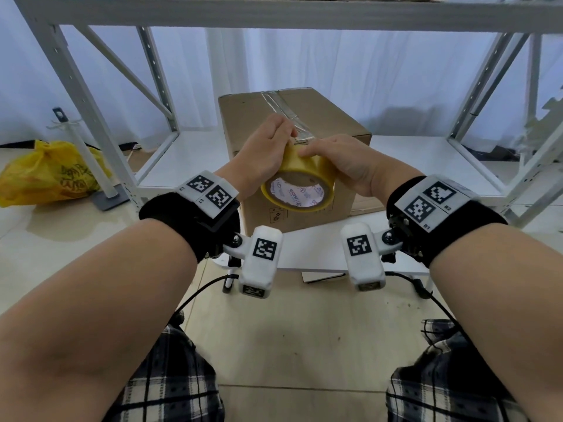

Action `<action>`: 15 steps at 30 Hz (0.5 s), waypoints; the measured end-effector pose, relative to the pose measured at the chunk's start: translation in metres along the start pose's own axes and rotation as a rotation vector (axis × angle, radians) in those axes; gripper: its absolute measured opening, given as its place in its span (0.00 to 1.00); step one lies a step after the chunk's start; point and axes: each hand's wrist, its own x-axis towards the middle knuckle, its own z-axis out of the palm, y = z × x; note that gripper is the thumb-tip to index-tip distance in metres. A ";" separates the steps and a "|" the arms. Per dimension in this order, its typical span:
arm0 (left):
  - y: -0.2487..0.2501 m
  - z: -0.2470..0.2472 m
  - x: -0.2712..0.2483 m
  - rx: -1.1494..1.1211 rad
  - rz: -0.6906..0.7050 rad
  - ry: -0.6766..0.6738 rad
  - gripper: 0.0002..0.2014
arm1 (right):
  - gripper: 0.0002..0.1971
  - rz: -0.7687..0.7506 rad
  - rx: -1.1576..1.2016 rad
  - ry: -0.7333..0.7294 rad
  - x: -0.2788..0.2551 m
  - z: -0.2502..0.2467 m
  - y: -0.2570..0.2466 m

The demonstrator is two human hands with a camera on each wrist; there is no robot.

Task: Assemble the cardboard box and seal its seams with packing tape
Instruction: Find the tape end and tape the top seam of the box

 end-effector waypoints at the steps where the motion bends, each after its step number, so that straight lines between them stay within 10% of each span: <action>1: 0.000 0.000 0.000 -0.005 -0.011 0.008 0.11 | 0.09 0.004 0.016 0.000 0.000 -0.001 0.000; 15: 0.000 0.002 0.003 0.195 0.084 0.017 0.11 | 0.11 0.062 -0.011 0.021 -0.002 0.010 -0.009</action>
